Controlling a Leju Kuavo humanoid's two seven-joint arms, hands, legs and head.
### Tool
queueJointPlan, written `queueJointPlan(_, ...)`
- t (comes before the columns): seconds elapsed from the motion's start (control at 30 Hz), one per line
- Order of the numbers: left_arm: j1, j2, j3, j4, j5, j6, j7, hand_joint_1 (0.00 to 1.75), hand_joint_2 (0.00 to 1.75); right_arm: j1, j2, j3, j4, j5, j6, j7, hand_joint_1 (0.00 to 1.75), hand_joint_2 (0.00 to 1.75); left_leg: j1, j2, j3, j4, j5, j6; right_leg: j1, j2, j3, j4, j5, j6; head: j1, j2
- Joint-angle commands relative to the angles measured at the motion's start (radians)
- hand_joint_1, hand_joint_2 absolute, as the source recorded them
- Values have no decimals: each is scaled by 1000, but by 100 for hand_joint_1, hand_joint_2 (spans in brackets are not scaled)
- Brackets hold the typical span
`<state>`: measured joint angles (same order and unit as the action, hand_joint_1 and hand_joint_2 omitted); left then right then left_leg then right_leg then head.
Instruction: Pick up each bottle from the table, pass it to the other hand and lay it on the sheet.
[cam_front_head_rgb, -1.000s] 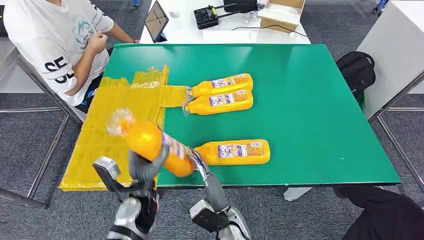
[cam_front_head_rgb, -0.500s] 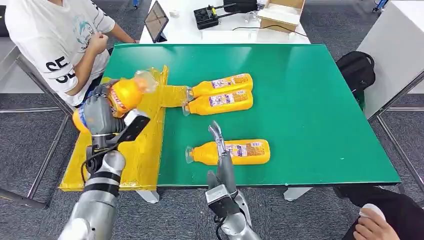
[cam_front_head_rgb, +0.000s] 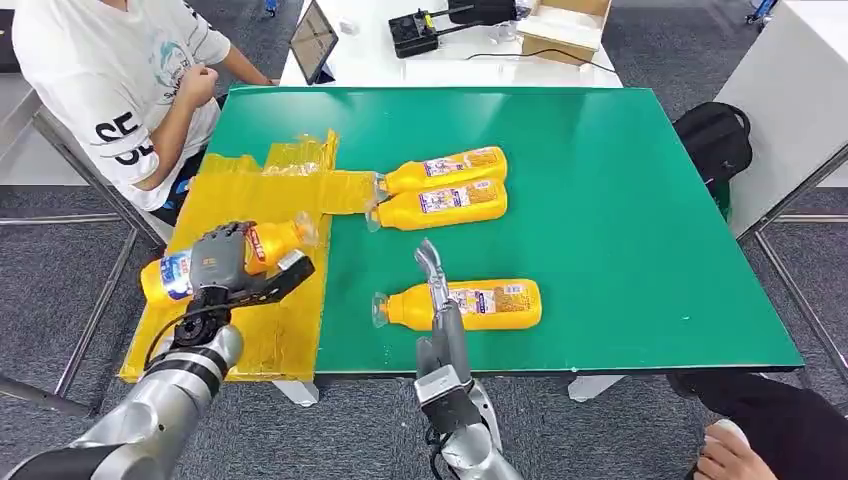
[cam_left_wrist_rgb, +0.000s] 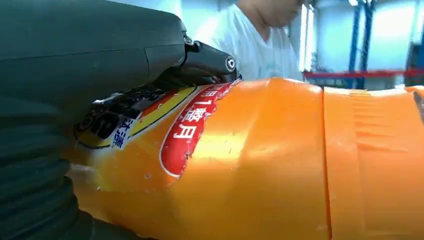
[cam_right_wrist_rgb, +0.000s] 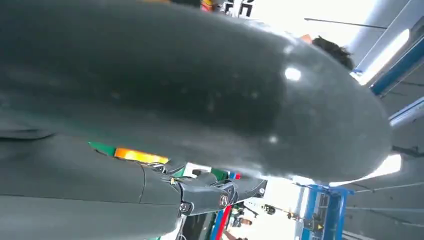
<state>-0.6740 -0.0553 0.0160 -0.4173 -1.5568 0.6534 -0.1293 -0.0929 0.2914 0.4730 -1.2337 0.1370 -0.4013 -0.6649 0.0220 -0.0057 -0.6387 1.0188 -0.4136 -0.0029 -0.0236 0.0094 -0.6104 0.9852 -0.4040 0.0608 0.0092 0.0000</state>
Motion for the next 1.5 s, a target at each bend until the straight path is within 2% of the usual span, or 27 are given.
queueJointPlan(0.03, -61, 40, -59, 154, 15, -34, -18, 175, 175, -20, 27, 16, 41, -9, -1, -33, 0, 0, 1, 2, 7, 0, -3, 1, 2, 1, 6, 0, -3, -5, 0, 0)
queueJointPlan(0.07, -60, 37, -54, 158, 21, -48, -20, 175, 175, -22, 28, 14, 51, -9, 0, -33, 0, 0, 0, 2, 3, 0, -2, 1, 1, 0, 3, 0, -1, -3, 0, 0)
queueJointPlan(0.23, -24, 44, -14, 165, 60, -120, -65, 175, 175, -26, 32, 4, 74, -11, 11, -33, 0, 0, 0, 4, 7, -1, -3, 1, 1, 2, 6, -1, -2, -3, 0, 0)
queueJointPlan(0.27, -23, 42, 5, 167, 80, -141, -72, 73, 175, -27, 33, 1, 78, -13, 14, -33, 0, 0, 0, 4, 8, -1, -4, 1, 2, 2, 7, -1, -2, -4, 0, 0)
queueJointPlan(0.3, -21, 44, 8, 166, 81, -160, -75, 0, 175, -31, 35, -2, 93, -13, 22, -33, 0, 0, 0, 3, 5, -1, -2, 1, 1, 2, 4, -1, -1, -3, 0, 0)
queueJointPlan(0.43, -23, 43, 16, 168, 89, -177, -80, 0, 175, -31, 36, -4, 97, -11, 21, -33, 0, 0, 0, 3, 5, -1, -2, 1, 1, 2, 4, -1, -1, -3, 0, 0)
queueJointPlan(0.47, -26, 41, 25, 167, 100, -189, -87, 0, 0, -31, 38, -6, 100, -12, 21, -33, 0, 0, 0, 3, 7, -1, -2, 1, 1, 2, 6, -1, -1, -4, 0, 0)
queueJointPlan(0.63, -28, 22, 115, 152, 201, -267, -159, 0, 0, -40, 49, -29, 142, -11, 28, -33, 0, 0, 0, 2, 8, -1, -2, 1, 1, 1, 7, -1, -1, -4, 0, 0)
queueJointPlan(0.77, -27, 15, 138, 147, 228, -289, -184, 0, 0, -42, 52, -39, 150, -10, 26, -33, 0, 0, 0, 1, 9, -1, -1, 1, 1, 0, 8, -1, -1, -3, 0, 0)
queueJointPlan(0.87, -16, -1, 180, 124, 281, -235, -261, 0, 0, -48, 58, -66, 175, -21, 13, -33, 0, 0, 0, 0, 9, -1, -1, 1, 0, 0, 9, -1, -1, -3, 0, 0)
queueJointPlan(0.93, -20, -9, 216, 118, 329, -259, -299, 0, 0, -49, 58, -78, 180, -30, 8, -33, 0, 0, 0, -1, 8, -1, 0, 1, 0, -1, 9, -1, -1, -2, 0, 0)
queueJointPlan(0.97, -26, -16, 252, 113, 385, -318, -348, 0, 0, -53, 58, -87, 194, -36, 19, -33, 0, 0, 0, -1, 10, -1, -1, 1, 1, -1, 10, -1, -1, -3, 0, 0)
queueJointPlan(1.27, -28, -20, 273, 106, 416, -346, -375, 0, 0, -54, 58, -89, 200, -33, 17, -33, 0, 0, 0, 0, 10, -1, -1, 1, 1, 0, 11, -1, -1, -3, 0, 0)
queueJointPlan(1.4, -27, -62, 379, 43, 625, -545, -526, 0, 0, -57, 58, -104, 228, -35, 31, -33, 0, 0, 0, -2, 8, -1, 0, 0, 0, -1, 9, -1, -1, -2, 0, 0)
queueJointPlan(1.47, -24, -96, 422, -14, 730, -548, -566, 0, 0, -57, 58, -110, 237, -26, 34, -33, 0, 0, 0, -2, 8, -1, 0, 0, 0, -2, 9, -1, -1, -2, -1, 0)
queueJointPlan(1.5, -9, -122, 424, -81, 795, -491, -569, 0, 0, -59, 58, -109, 250, -8, 36, -33, 0, 0, 0, -3, 9, -1, 0, 1, 1, -3, 10, -1, -1, -3, 0, 0)
